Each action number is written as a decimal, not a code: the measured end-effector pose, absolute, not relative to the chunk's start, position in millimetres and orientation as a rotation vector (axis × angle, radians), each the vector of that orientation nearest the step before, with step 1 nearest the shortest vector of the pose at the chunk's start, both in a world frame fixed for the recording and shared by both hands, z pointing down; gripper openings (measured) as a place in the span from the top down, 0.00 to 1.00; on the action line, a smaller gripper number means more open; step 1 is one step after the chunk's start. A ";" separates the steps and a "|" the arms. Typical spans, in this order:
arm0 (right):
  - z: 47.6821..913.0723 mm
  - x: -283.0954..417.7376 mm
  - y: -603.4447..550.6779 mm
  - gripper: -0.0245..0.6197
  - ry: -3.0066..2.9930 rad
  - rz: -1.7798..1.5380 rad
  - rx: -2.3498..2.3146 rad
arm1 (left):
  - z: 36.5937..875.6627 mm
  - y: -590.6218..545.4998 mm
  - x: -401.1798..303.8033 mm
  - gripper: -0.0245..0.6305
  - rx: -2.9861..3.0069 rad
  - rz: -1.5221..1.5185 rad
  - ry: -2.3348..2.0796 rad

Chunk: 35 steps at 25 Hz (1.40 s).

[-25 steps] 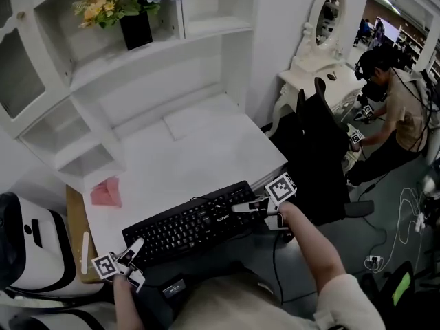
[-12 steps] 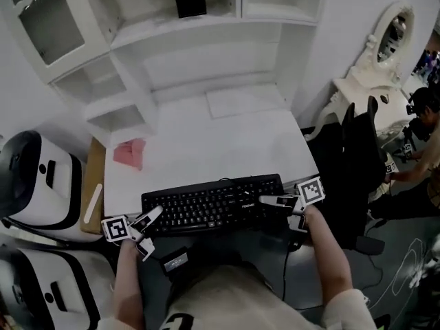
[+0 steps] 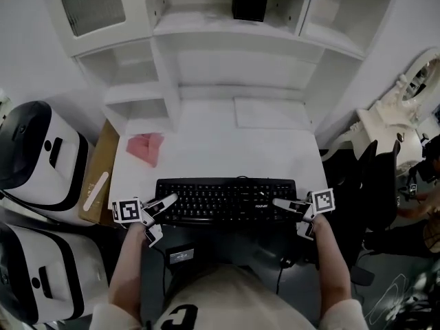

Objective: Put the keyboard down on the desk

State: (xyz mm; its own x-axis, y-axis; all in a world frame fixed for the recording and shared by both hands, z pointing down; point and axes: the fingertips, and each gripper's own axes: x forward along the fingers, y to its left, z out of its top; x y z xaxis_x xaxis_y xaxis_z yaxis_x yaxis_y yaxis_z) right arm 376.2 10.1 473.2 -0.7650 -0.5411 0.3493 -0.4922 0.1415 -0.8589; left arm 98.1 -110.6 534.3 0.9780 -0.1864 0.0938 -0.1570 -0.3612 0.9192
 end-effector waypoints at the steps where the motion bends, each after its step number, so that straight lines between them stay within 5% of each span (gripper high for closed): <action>1: 472.3 377.6 2.6 0.68 2.345 -1.731 -1.075 | 534.0 -118.0 100.6 0.70 1.951 -0.039 -0.233; 35: 544.9 499.7 -182.3 0.64 2.338 -1.942 -0.992 | 596.9 -267.9 207.1 0.64 1.849 0.037 -0.461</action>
